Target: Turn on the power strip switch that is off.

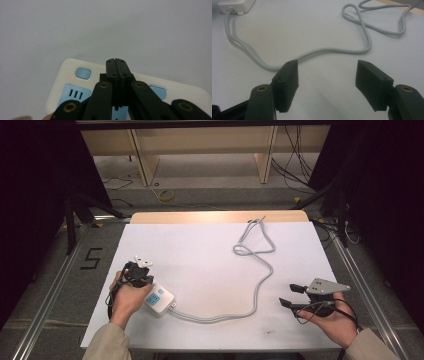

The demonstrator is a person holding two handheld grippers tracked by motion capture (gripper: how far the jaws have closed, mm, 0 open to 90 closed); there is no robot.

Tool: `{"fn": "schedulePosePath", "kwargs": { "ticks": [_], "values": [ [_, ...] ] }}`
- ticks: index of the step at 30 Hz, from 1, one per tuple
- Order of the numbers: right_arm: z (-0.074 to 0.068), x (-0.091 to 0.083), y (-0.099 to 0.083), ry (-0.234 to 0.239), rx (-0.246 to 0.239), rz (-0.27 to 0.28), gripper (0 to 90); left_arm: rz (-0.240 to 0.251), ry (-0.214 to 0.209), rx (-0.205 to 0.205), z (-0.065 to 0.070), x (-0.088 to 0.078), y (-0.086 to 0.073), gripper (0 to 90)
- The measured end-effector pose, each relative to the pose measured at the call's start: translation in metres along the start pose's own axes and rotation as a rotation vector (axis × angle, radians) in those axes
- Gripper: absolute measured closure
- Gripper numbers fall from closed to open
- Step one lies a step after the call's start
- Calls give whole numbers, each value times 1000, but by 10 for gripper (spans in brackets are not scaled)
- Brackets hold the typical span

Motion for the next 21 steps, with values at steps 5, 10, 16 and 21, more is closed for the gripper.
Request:
{"fn": "schedulePosePath", "kwargs": {
  "ticks": [5, 10, 16, 21],
  "values": [
    [0, 0, 0, -1, 1, 1, 353, -8, -3, 3, 1, 1, -1, 899],
    [0, 0, 0, 1, 2, -1, 353, -20, -5, 7, 0, 1, -2, 899],
    [0, 1, 0, 2, 1, -2, 353, -25, -9, 7, 1, 2, -3, 899],
    [0, 1, 0, 2, 2, -2, 353, -30, -11, 6, 2, 2, -3, 899]
  ]
}}
Point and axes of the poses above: each handheld gripper's, and its own axes: x roughly forward along the jaws, y roughly out of its top, z roughly to its right, the point moved 8 cm from there along x, roughly forward along the jaws, and after that the axes turned 7 degrees about x, right-handed, at the moved point
